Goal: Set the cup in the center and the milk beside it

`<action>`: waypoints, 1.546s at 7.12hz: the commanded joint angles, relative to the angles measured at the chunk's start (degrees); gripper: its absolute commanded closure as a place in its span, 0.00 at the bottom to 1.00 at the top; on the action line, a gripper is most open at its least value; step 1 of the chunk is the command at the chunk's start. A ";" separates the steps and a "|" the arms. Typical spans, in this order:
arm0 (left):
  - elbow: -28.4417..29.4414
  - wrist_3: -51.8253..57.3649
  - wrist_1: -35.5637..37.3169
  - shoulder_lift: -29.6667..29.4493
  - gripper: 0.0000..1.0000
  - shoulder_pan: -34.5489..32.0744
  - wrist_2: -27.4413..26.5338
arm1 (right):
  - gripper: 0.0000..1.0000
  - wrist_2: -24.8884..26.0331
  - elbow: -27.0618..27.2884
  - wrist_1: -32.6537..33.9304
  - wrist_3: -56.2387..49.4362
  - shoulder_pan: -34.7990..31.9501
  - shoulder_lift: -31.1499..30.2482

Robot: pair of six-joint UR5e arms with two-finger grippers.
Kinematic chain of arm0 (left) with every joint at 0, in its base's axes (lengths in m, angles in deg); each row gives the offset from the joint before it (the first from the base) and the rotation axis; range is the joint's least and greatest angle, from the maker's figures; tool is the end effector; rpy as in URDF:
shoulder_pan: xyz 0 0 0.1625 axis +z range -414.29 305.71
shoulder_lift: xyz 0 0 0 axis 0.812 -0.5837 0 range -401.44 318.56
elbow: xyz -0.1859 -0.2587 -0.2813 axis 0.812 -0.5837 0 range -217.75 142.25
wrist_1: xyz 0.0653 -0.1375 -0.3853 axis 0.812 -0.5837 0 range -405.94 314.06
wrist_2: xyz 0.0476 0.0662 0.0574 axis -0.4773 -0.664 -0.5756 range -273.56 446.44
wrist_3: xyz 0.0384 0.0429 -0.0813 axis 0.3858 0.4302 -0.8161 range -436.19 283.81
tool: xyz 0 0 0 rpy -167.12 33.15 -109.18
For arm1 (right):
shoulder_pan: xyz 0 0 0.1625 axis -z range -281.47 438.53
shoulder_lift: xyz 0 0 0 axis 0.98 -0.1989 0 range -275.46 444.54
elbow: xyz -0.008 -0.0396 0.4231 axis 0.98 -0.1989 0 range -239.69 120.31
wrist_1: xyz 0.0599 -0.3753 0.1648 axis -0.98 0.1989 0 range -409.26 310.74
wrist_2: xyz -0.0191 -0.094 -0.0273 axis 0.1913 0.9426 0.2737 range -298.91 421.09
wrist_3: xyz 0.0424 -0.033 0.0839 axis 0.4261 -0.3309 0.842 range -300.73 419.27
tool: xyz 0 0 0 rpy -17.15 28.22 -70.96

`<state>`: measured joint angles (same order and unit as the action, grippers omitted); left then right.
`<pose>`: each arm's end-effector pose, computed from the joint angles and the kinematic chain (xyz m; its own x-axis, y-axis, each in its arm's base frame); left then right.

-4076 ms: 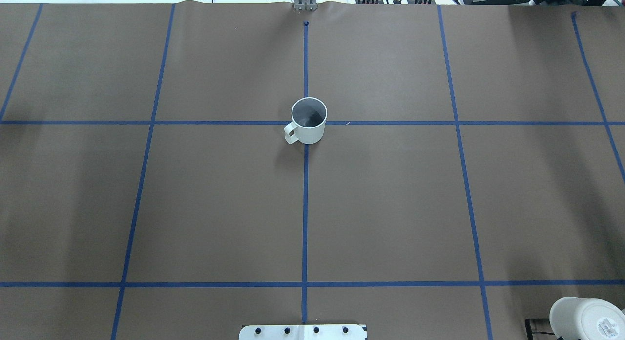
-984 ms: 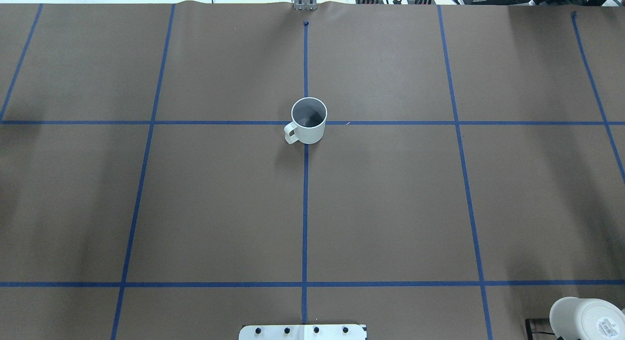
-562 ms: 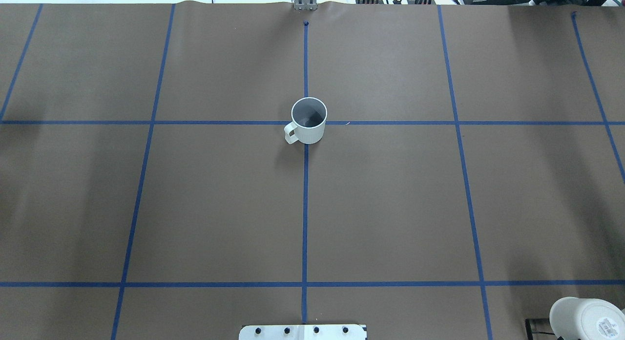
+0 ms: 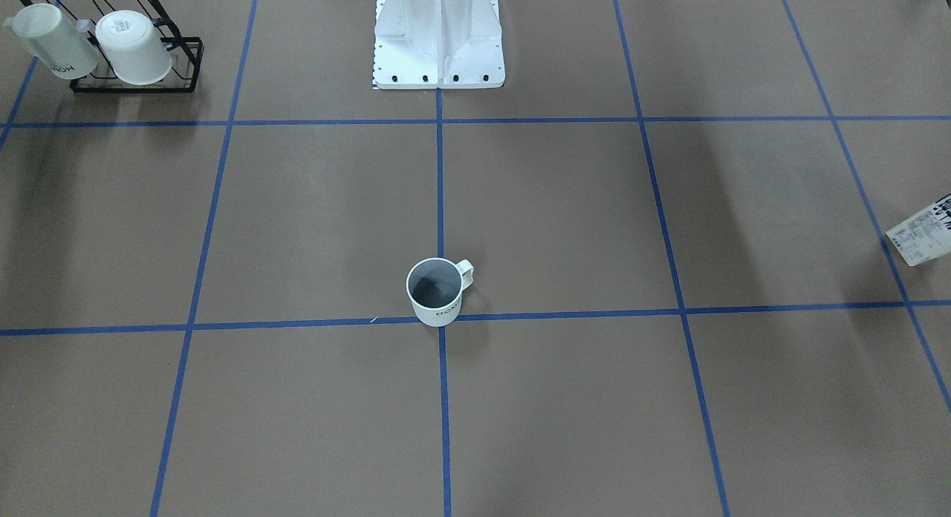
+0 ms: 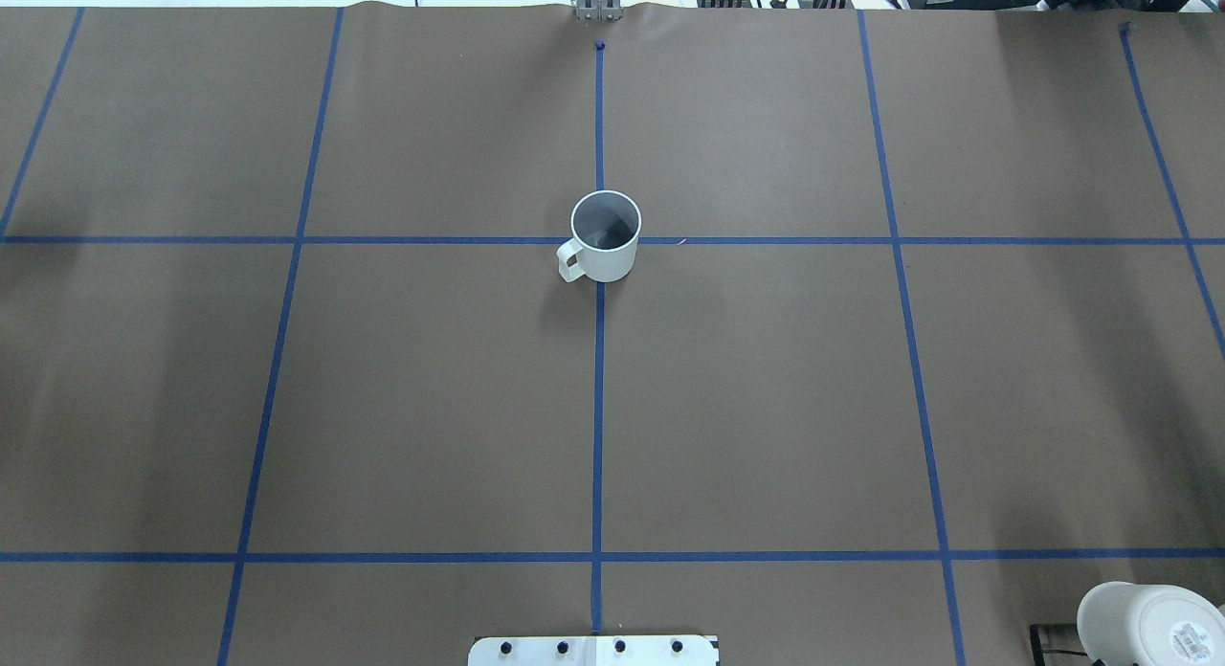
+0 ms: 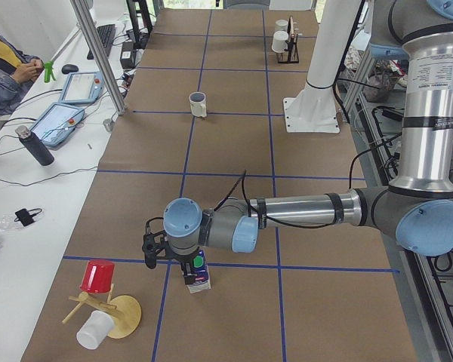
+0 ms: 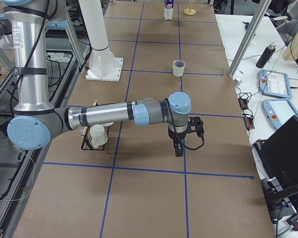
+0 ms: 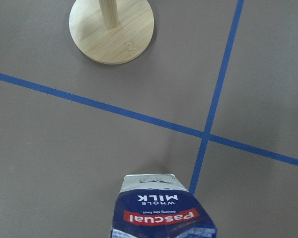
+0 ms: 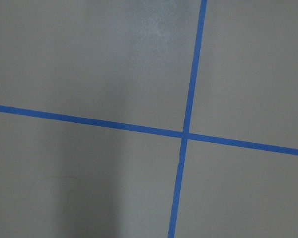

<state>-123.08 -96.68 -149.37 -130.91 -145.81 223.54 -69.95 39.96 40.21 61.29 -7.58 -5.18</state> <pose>-0.0735 -0.4933 0.6760 0.6308 -0.2651 -0.7293 0.2636 0.9571 -0.1199 0.0338 -0.5035 0.5756 0.7463 -0.1353 0.6517 0.0405 0.9865 0.1585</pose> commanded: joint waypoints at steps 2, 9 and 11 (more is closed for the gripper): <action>1.13 -0.08 -0.90 -0.09 0.02 1.08 -0.16 | 0.00 0.00 -0.07 0.00 0.00 -0.03 -0.01; 3.67 -1.13 -1.95 -0.62 0.02 2.84 -0.25 | 0.00 0.09 0.11 0.00 0.44 0.06 0.17; 3.85 -1.13 -2.13 -0.71 0.03 2.84 -0.25 | 0.00 0.09 0.11 0.09 0.53 0.15 0.17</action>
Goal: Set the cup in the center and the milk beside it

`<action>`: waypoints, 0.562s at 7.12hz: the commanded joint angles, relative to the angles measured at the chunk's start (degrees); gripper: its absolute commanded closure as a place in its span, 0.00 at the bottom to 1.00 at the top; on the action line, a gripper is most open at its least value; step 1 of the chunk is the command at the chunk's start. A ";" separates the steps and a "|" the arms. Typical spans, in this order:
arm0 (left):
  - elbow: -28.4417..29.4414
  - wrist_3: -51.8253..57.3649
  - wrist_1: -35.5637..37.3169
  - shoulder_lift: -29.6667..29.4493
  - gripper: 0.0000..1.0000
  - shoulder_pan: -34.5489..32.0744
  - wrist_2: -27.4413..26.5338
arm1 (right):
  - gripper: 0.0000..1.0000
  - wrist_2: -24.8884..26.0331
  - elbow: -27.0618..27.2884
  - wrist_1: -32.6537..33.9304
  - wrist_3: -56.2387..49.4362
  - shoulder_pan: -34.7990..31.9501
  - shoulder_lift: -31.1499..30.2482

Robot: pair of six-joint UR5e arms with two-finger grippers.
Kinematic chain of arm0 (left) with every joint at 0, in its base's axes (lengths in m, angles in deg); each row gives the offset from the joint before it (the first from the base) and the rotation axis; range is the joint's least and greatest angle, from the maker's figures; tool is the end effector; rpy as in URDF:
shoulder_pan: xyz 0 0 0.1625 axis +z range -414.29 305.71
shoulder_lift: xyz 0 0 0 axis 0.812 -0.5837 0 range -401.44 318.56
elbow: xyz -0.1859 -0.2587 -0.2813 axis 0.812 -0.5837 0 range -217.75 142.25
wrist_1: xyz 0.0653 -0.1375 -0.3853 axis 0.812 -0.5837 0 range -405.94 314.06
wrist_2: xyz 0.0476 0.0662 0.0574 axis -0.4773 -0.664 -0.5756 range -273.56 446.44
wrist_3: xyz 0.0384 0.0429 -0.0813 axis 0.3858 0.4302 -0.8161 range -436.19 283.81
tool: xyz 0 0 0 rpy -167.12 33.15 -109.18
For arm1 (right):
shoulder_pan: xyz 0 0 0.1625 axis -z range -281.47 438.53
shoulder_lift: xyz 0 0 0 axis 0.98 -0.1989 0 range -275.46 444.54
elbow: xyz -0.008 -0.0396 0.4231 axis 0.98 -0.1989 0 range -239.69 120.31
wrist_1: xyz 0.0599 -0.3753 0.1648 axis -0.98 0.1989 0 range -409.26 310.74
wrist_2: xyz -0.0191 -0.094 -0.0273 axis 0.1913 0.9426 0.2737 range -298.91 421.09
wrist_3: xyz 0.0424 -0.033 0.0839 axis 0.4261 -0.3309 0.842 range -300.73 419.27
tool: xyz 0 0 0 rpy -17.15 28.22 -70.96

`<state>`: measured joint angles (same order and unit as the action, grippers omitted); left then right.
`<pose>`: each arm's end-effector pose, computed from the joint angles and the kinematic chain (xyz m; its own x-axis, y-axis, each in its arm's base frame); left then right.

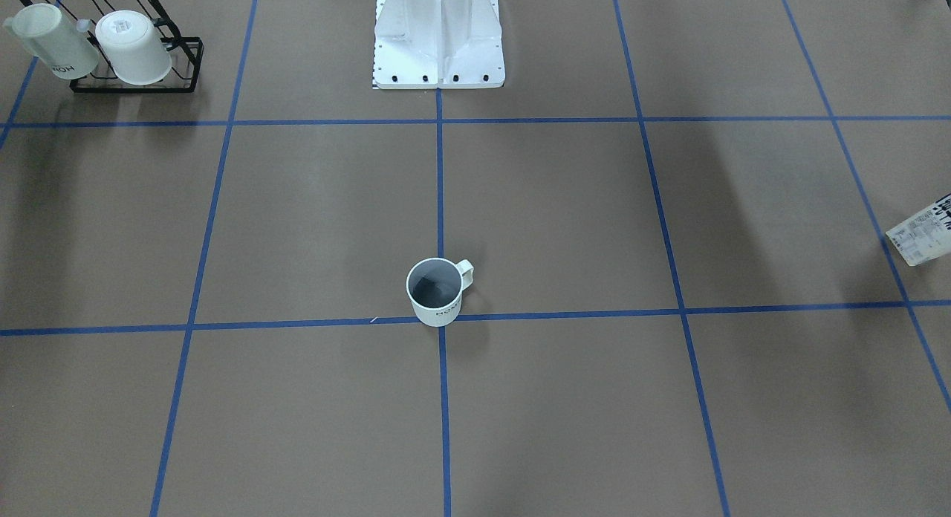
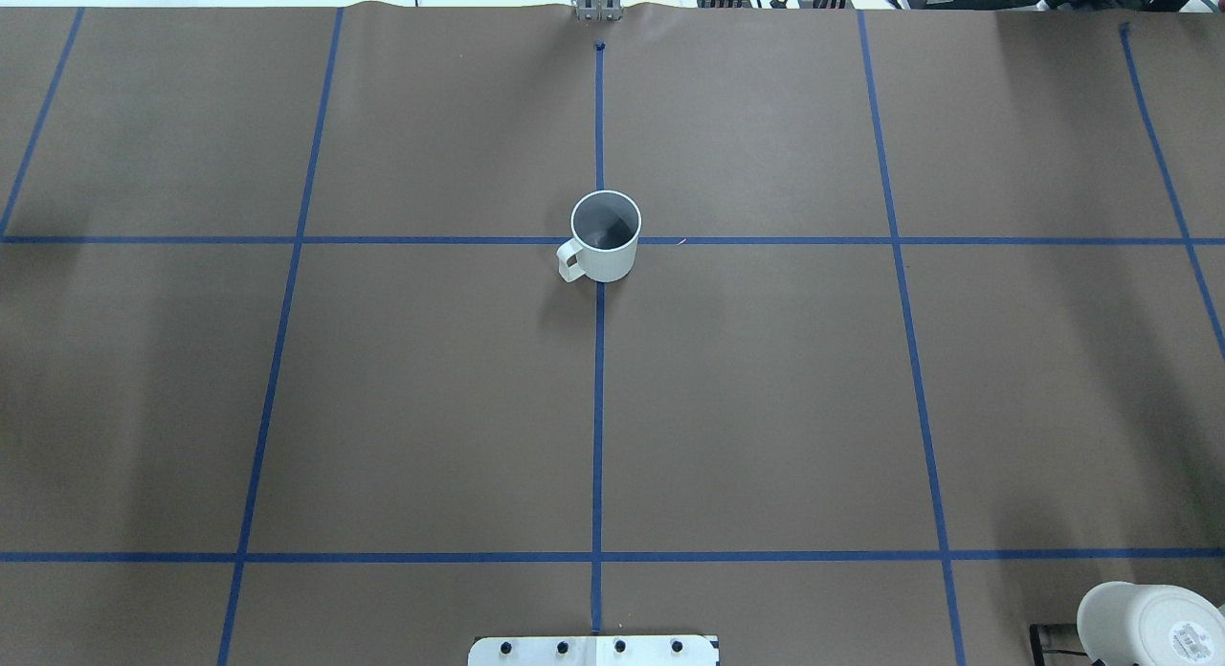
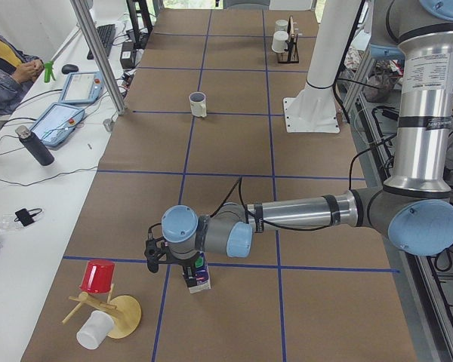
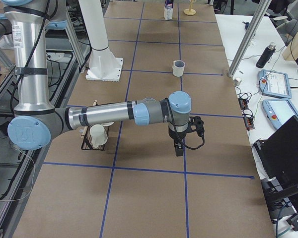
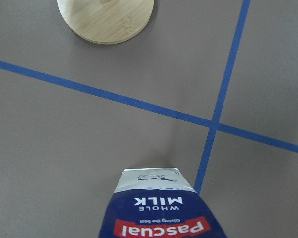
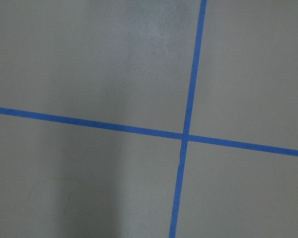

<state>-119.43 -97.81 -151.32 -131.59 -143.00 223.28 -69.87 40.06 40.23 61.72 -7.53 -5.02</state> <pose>-0.0495 -0.4981 0.6984 0.6420 -0.2661 -0.7190 0.2303 0.9615 -0.1502 0.0334 -0.5047 0.5735 0.7472 -0.1312 0.6515 0.0357 0.9868 0.1578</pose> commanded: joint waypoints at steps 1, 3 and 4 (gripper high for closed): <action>0.29 -0.01 -0.18 -0.04 0.15 0.03 0.00 | 0.00 0.09 -0.09 0.07 0.01 0.10 0.01; 0.29 -0.01 -0.18 -0.04 0.51 0.03 0.09 | 0.00 0.26 -0.09 0.07 0.01 0.10 0.01; -0.23 -0.27 -0.10 -0.47 0.58 0.03 0.18 | 0.00 0.35 -0.09 -0.02 0.01 0.10 0.01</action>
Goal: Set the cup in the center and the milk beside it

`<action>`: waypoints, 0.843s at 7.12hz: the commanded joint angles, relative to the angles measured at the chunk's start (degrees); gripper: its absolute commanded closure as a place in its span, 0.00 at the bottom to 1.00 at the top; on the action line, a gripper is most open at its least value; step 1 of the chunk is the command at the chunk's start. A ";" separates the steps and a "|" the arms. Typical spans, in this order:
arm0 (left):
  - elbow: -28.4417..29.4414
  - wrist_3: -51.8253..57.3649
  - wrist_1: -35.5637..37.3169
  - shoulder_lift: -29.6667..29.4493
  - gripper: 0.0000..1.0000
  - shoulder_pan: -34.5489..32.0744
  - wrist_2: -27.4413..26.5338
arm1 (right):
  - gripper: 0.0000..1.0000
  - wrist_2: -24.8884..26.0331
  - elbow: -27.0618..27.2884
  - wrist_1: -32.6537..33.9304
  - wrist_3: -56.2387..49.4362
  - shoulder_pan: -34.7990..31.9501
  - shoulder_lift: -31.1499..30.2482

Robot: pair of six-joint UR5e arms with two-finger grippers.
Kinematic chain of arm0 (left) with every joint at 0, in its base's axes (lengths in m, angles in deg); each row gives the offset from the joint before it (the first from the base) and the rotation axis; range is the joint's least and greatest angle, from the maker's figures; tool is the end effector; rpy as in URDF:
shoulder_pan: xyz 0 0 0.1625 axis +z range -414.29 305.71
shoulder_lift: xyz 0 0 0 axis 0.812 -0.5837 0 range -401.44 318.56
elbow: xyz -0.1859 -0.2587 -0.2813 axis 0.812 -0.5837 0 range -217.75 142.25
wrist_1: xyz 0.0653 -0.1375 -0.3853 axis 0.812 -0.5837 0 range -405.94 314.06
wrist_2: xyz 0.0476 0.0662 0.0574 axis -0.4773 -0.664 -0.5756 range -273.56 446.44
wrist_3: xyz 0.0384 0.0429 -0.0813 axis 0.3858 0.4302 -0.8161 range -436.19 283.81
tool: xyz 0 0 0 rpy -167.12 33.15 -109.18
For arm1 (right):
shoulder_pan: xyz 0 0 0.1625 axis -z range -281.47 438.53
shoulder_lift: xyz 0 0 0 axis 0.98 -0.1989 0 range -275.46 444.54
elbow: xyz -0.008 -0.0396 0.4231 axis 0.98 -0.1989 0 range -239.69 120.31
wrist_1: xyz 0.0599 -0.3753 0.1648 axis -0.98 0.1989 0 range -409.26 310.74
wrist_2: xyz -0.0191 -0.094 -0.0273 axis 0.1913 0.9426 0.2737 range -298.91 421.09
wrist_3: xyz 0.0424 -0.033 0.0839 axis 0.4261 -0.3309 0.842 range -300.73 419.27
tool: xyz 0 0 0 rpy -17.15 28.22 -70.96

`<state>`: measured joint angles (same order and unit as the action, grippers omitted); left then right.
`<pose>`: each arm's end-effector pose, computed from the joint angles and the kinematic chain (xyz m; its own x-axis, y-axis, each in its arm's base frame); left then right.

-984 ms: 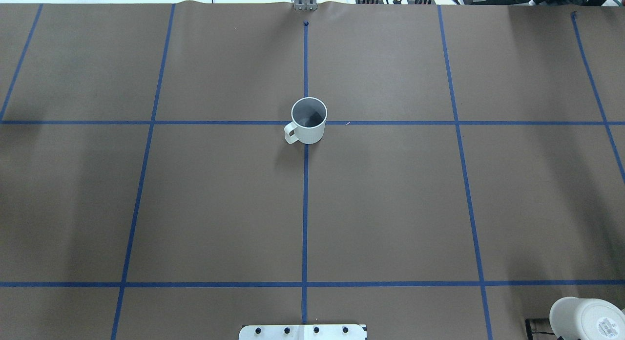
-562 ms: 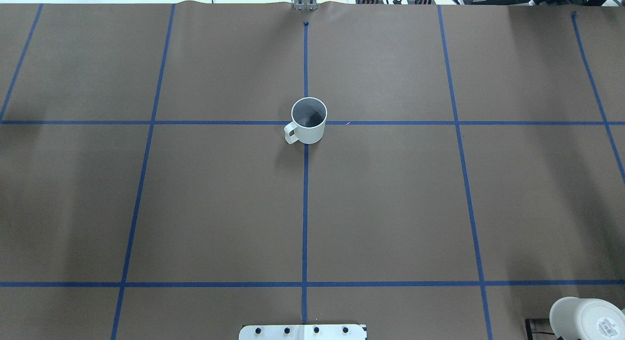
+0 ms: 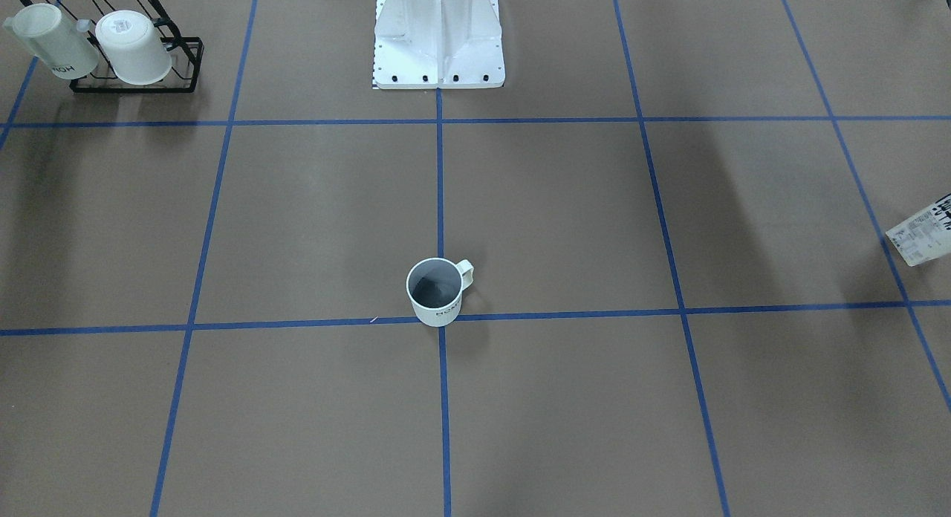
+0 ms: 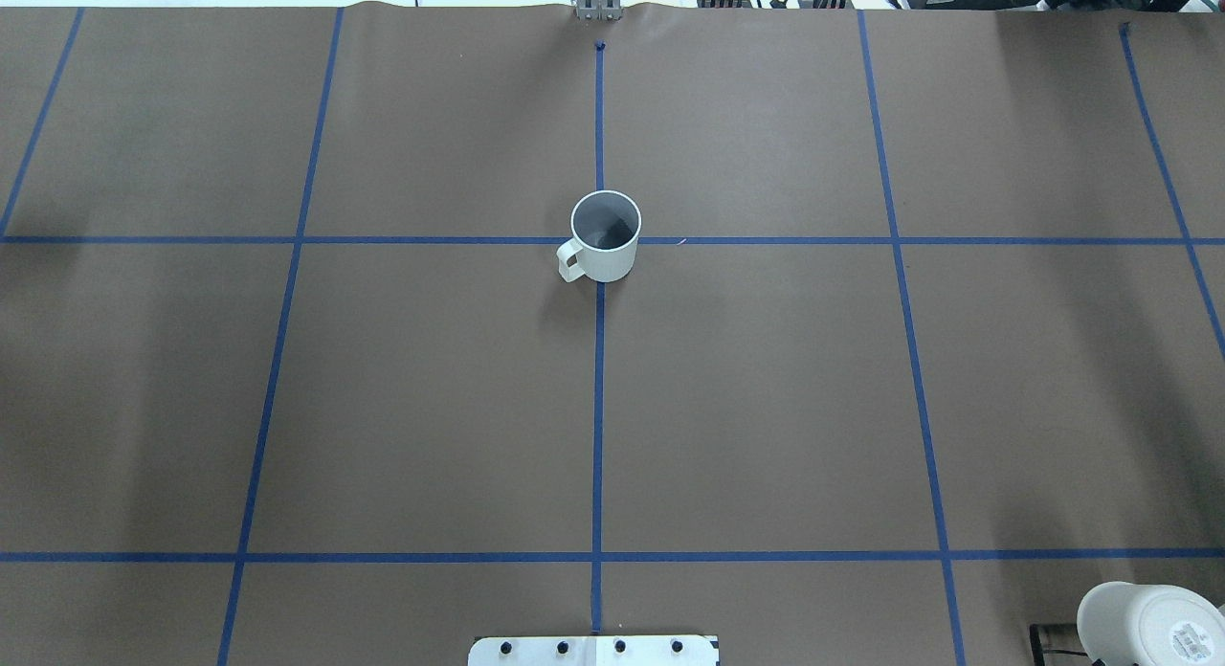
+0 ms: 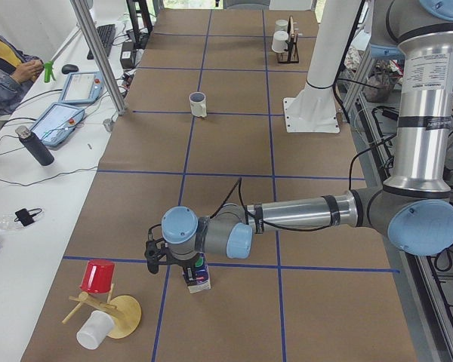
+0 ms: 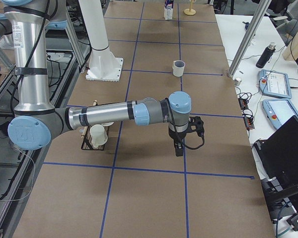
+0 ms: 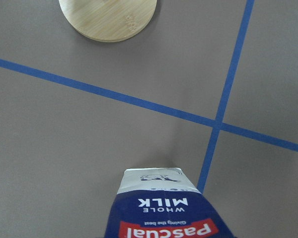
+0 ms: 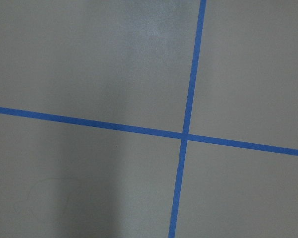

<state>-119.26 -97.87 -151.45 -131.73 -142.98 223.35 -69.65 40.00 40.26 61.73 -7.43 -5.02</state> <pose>-0.0492 -0.4992 0.6983 0.6410 -0.2656 -0.7201 0.2303 0.9615 -0.1496 0.0328 -0.5048 0.5743 0.7496 -0.1309 0.6488 0.0372 0.9870 0.1562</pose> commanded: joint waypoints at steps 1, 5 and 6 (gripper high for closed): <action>-1.54 -0.20 0.38 -1.20 0.58 0.00 0.28 | 0.00 0.05 -0.03 0.04 0.00 0.00 0.00; -16.72 -0.29 9.56 -6.19 0.58 3.57 -0.06 | 0.00 0.31 -0.29 0.04 -0.09 0.00 -0.18; -19.54 -0.29 14.40 -10.92 0.58 7.43 -0.07 | 0.00 0.31 -0.38 0.04 -0.09 -0.08 -0.18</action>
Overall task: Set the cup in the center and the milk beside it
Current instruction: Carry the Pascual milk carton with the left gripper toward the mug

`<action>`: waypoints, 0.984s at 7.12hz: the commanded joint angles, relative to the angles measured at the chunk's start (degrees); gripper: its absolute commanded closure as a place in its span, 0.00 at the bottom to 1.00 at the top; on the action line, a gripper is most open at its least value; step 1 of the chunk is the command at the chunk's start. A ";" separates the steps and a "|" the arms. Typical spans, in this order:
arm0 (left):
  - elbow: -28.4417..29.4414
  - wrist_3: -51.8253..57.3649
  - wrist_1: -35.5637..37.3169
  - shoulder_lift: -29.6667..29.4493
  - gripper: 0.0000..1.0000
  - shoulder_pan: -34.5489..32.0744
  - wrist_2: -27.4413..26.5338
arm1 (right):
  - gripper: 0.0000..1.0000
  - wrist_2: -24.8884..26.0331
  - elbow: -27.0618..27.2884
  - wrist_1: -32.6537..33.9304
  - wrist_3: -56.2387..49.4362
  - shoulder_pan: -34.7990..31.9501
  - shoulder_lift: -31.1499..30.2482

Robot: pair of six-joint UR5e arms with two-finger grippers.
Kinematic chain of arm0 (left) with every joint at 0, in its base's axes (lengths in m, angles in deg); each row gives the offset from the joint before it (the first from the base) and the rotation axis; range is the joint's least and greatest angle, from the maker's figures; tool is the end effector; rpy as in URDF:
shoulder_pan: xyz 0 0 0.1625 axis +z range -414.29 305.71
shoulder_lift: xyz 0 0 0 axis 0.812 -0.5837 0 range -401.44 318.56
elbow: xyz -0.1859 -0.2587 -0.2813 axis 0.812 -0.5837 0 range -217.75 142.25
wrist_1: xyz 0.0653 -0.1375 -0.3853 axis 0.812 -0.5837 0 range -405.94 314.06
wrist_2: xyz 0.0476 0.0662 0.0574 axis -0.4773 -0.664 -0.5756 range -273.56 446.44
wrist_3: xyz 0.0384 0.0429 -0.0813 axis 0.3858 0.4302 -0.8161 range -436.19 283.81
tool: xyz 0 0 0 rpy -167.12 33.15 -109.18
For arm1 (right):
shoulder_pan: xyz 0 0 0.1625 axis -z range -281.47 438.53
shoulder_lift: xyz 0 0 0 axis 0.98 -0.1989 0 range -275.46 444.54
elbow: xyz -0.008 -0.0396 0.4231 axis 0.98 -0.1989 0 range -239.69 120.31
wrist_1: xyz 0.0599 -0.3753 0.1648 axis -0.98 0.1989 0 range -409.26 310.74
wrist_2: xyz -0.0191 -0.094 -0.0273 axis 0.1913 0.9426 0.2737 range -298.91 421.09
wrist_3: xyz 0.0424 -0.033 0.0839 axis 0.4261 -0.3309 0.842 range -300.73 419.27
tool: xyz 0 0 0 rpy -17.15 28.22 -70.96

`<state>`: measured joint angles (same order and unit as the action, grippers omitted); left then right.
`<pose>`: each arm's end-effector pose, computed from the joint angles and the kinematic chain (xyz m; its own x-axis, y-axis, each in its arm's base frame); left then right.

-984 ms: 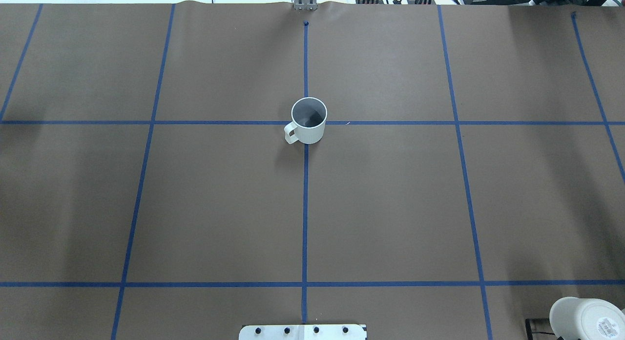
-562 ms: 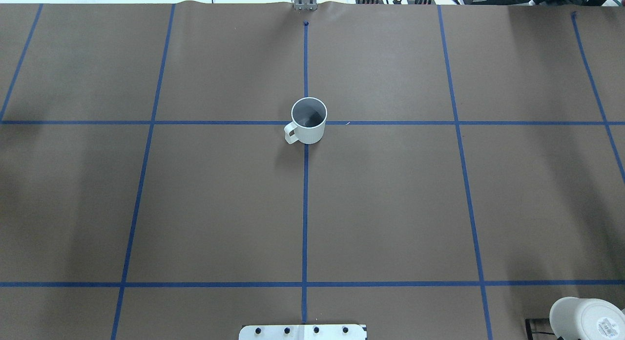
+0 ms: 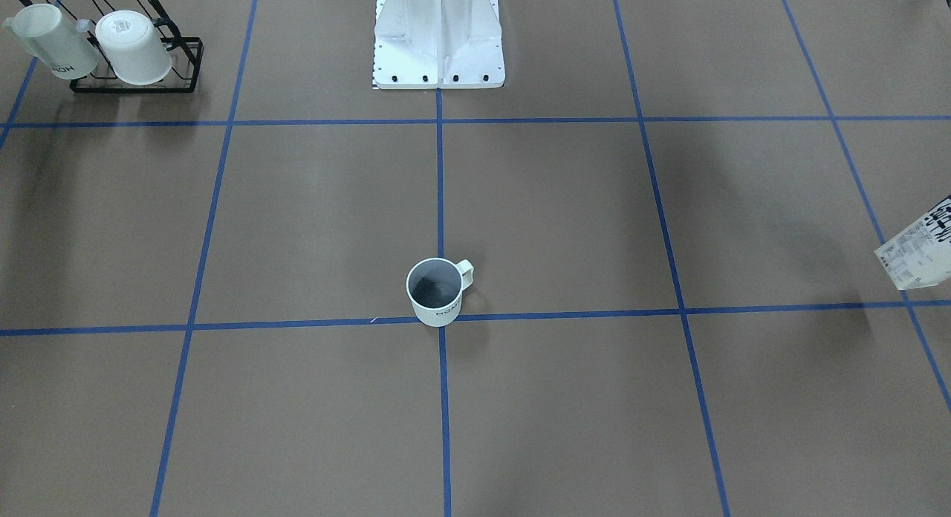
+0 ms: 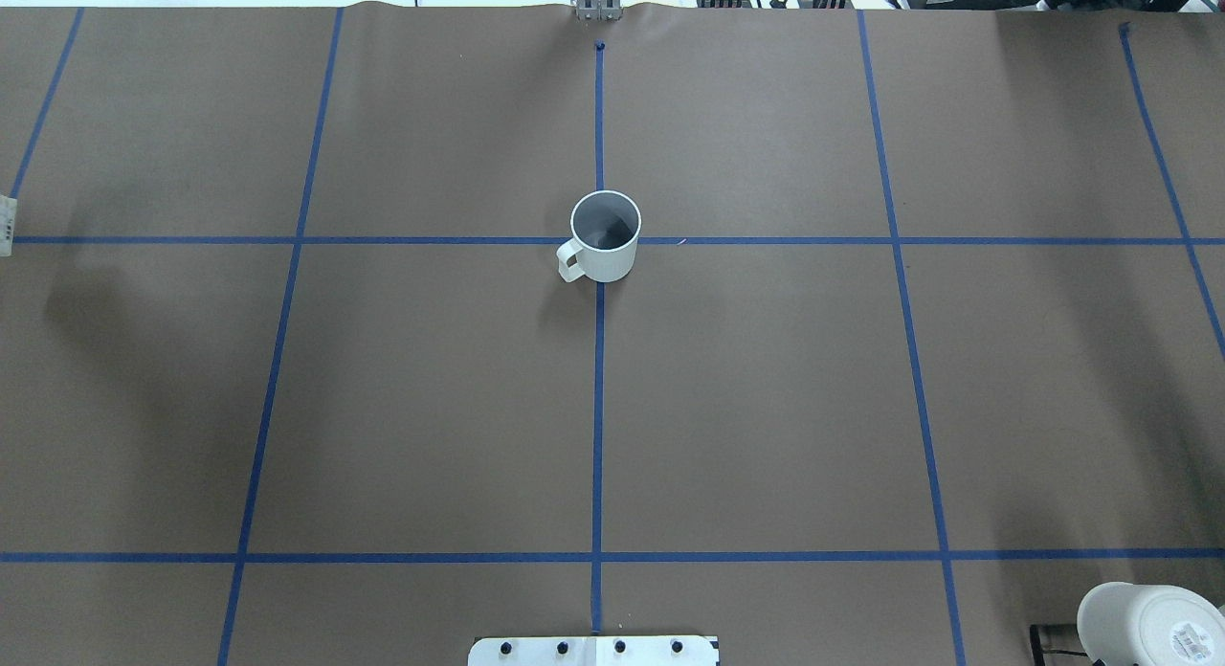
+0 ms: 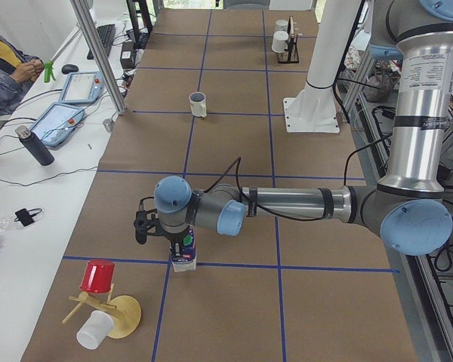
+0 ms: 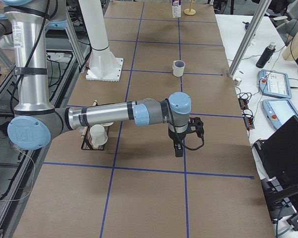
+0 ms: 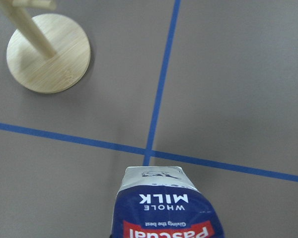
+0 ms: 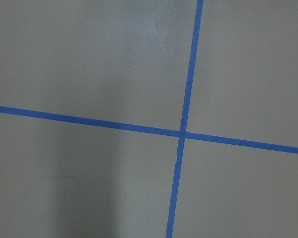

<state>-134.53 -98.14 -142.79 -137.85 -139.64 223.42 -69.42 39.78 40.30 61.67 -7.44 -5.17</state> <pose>-0.0161 -0.5494 0.5251 0.6403 -0.0672 -0.7652 0.1758 0.9825 0.0609 0.0333 -0.5038 0.5779 0.7526 -0.1268 0.6462 0.0377 0.9880 0.1499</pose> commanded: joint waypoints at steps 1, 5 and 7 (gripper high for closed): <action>-5.69 -0.99 12.49 -11.20 0.58 8.14 -0.40 | 0.00 0.17 -0.42 0.00 -0.03 -0.08 -0.11; -0.82 -16.96 26.18 -34.68 0.57 26.15 -8.20 | 0.00 0.17 -0.86 -0.09 -0.38 -0.25 -0.73; 9.89 -25.75 23.65 -45.06 0.57 32.15 -8.84 | 0.00 0.17 -0.77 -0.09 -0.30 -0.52 -0.81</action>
<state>-130.79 -119.02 -117.61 -176.91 -111.12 215.15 -69.25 38.96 40.21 61.35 -7.85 -5.90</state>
